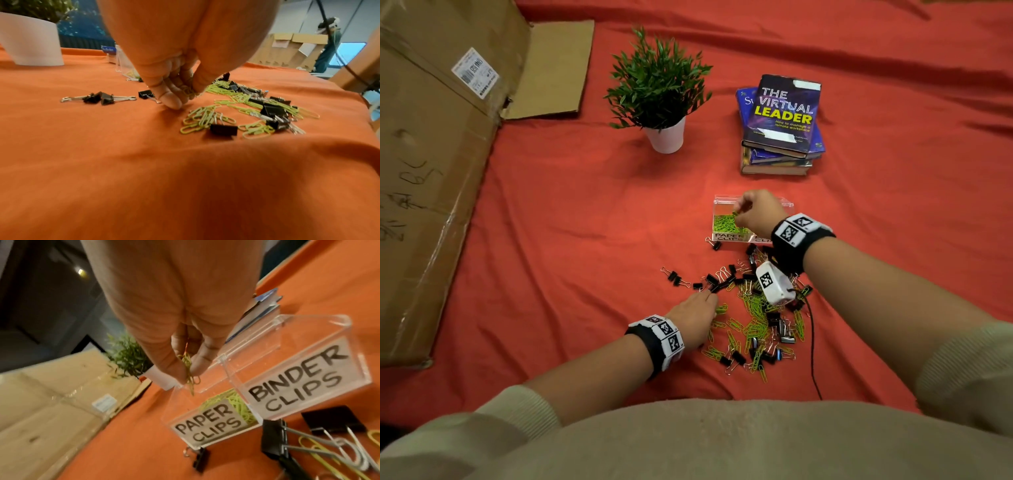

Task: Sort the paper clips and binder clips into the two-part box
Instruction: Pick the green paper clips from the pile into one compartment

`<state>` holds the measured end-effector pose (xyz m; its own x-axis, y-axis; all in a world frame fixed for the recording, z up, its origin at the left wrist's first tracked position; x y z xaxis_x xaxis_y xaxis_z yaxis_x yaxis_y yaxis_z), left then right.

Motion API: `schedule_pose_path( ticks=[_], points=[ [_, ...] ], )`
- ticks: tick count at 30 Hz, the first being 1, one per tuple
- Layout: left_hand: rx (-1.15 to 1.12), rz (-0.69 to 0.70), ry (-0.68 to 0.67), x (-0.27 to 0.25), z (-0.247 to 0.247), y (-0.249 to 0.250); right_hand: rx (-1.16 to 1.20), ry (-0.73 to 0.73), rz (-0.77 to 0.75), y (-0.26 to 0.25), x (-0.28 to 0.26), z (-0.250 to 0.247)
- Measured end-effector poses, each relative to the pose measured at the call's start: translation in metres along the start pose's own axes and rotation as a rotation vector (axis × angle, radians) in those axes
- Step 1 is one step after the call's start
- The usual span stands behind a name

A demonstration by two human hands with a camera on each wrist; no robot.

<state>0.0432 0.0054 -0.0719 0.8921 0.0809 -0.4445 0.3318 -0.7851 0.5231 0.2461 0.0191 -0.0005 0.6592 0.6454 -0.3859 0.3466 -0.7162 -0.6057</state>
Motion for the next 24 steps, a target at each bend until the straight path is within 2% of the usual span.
schedule_pose_path(
  ticks=[3, 7, 9, 13, 16, 19, 22, 24],
  points=[
    [-0.067, -0.019, 0.055, 0.005, -0.02, 0.0, -0.182, 0.065, -0.035, -0.003, 0.015, 0.006],
    [-0.139, -0.057, 0.097, 0.023, -0.055, -0.003, -0.326, 0.048, -0.144, -0.004, 0.01, 0.015],
    [-0.137, -0.045, 0.118, 0.039, -0.076, -0.001, -0.33, 0.095, -0.189, -0.003, -0.001, 0.01],
    [-0.05, -0.043, 0.163, 0.078, -0.118, 0.01, -0.211, 0.141, -0.176, 0.014, -0.032, 0.003],
    [0.094, -0.077, 0.134, 0.104, -0.13, 0.02, -0.212, 0.0, -0.167, 0.031, -0.06, 0.025],
    [0.202, -0.117, 0.092, 0.121, -0.128, 0.022, -0.313, -0.179, -0.199, 0.041, -0.088, 0.056],
    [0.169, -0.147, 0.1, 0.122, -0.123, 0.016, -0.371, -0.282, -0.252, 0.043, -0.107, 0.082],
    [0.125, -0.109, 0.176, 0.11, -0.126, 0.02, -0.388, -0.31, -0.263, 0.042, -0.113, 0.095]
  ],
)
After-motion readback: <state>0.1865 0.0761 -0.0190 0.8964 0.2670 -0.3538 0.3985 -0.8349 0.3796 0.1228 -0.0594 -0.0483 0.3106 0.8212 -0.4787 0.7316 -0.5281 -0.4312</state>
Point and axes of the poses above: each hand's wrist, its own x-axis towards the middle knuckle, its own z-axis out of the palm, y = z × x, the point moved 9 cm from there along x, towards the middle knuckle, and after that the axes turned 9 degrees about -x, right-handed, at the moved point
